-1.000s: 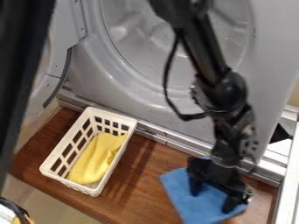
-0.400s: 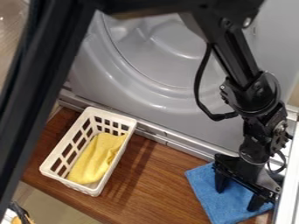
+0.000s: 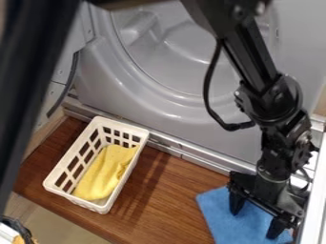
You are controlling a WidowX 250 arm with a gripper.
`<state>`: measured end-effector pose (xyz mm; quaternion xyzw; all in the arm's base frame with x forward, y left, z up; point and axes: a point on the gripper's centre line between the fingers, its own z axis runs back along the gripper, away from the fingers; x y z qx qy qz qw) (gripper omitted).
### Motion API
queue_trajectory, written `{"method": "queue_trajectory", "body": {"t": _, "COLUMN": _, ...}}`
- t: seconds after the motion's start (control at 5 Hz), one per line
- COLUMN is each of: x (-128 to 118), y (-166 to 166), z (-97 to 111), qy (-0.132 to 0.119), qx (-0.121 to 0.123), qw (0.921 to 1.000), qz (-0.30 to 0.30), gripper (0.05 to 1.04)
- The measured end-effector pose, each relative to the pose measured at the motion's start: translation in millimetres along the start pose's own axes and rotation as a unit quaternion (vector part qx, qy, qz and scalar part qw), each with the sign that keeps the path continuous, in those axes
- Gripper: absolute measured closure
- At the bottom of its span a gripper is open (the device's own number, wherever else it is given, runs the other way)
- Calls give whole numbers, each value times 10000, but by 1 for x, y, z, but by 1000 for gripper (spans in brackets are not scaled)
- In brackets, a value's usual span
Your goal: Move the blue cloth to the right side of the table
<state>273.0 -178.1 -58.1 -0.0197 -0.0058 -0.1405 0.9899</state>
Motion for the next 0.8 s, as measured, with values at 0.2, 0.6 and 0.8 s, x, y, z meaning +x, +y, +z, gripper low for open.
{"method": "queue_trajectory", "body": {"t": 0.2, "x": -6, "y": 5, "z": 30, "qy": -271, "qx": 66, "qw": 9996, "qz": -14, "gripper": 85}}
{"method": "queue_trajectory", "body": {"t": 0.6, "x": -25, "y": 13, "z": 64, "qy": -408, "qx": 47, "qw": 9991, "qz": -65, "gripper": 85}}
{"method": "queue_trajectory", "body": {"t": 0.8, "x": -24, "y": 14, "z": 65, "qy": -425, "qx": 49, "qw": 9991, "qz": -48, "gripper": 85}}
